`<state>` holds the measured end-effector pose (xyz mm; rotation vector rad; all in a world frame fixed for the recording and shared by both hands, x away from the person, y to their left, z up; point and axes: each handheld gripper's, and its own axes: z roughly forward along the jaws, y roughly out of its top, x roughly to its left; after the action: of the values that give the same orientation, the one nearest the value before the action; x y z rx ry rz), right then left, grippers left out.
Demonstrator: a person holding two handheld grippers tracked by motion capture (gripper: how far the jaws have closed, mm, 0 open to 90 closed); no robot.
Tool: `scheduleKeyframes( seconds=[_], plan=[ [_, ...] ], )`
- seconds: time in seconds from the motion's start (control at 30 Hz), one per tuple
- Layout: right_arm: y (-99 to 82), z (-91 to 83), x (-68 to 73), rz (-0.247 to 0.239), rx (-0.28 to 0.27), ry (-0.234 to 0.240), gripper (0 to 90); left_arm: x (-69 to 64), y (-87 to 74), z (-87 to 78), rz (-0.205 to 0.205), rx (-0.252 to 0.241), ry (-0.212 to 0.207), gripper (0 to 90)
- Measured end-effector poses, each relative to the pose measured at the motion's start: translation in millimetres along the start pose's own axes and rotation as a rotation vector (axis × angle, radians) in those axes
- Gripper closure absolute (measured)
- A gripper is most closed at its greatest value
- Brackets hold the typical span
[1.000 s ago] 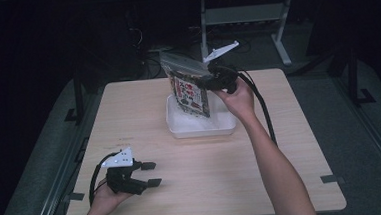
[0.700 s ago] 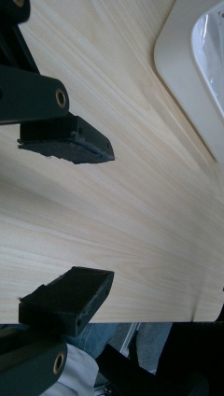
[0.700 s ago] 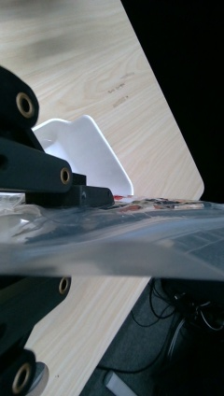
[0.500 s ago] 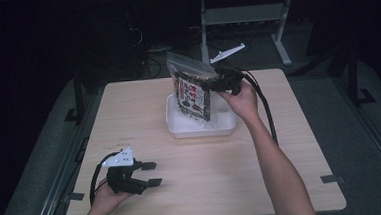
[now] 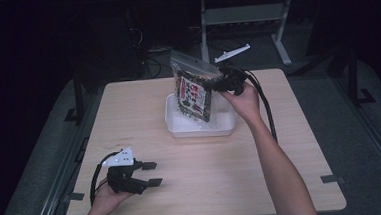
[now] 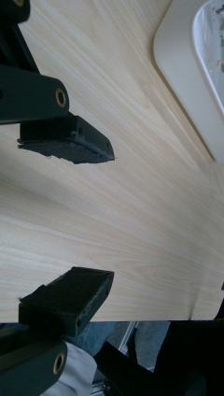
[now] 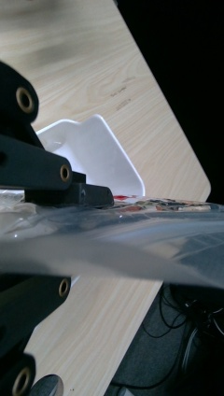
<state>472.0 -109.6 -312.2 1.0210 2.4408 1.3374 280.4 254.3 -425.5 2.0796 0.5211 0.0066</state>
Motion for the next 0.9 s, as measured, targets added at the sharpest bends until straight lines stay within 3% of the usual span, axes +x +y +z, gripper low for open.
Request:
scheduleKeyframes(
  seconds=[0.1,0.2,0.37,0.9],
  plan=[
    [-0.3,-1.2,-1.2,0.006,0.003,-0.001,62.1,0.3,0.1,0.5,0.001,0.001,-0.001,35.4],
    [-1.2,-3.0,-4.3,0.026,-0.004,0.013,50.7,-0.1,0.2,1.1,0.001,0.001,-0.003,35.3],
    [-0.8,-5.4,-3.6,0.026,-0.025,0.026,41.9,0.2,0.2,0.6,0.0,0.0,-0.004,35.4],
    [-2.8,-12.0,-1.0,0.011,-0.022,0.035,38.8,0.3,0.4,1.0,-0.002,0.0,-0.011,35.4]
  ],
)
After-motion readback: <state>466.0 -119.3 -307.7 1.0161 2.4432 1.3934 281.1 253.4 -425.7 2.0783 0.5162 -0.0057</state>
